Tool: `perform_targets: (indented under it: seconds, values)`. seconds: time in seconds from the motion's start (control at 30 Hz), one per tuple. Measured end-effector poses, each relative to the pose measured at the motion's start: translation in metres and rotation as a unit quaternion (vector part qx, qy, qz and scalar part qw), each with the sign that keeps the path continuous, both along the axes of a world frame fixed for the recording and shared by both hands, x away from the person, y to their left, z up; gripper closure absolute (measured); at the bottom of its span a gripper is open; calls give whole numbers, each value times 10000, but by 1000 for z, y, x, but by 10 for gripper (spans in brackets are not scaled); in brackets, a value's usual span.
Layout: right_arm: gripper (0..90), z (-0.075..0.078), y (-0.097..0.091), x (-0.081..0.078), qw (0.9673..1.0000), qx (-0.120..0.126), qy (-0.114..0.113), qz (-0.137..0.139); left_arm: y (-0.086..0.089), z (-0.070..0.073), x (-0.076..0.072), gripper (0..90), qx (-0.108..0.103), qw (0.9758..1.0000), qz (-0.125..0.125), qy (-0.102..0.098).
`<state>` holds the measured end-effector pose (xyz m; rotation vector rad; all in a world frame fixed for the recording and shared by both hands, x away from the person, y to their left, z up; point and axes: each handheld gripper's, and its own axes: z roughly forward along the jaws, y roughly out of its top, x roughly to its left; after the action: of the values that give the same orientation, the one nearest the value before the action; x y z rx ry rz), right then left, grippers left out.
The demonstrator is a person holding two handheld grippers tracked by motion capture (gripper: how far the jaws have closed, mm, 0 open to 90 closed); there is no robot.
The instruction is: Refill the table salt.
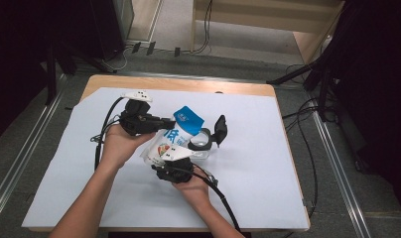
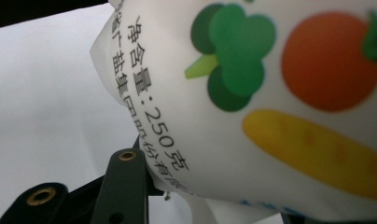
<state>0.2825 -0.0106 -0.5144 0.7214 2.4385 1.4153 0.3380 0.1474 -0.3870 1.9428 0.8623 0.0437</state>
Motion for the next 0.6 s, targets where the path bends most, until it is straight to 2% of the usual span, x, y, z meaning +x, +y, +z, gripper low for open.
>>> perform_targets:
  seconds: [0.17,0.23,0.33,0.37,0.4,0.6]
  values:
    - [513,-1,-3,2,9999,35,124,-55,-7,-2,4,900,131,9998,144,28]
    - [492,-1,-3,1,9999,14,44,-112,-9,-3,6,900,112,9998,134,74]
    - [502,-1,-4,1,9998,27,70,-178,-13,-3,7,900,112,9999,105,59]
    - [562,-1,-6,1,9996,94,138,-221,-14,-4,7,898,133,9999,92,42]
    - [570,-1,-7,2,9996,135,170,-191,-16,-4,6,891,109,9999,28,-5]
    - [577,-1,-10,1,9995,193,169,-194,-16,-8,7,856,2,9999,-144,57]
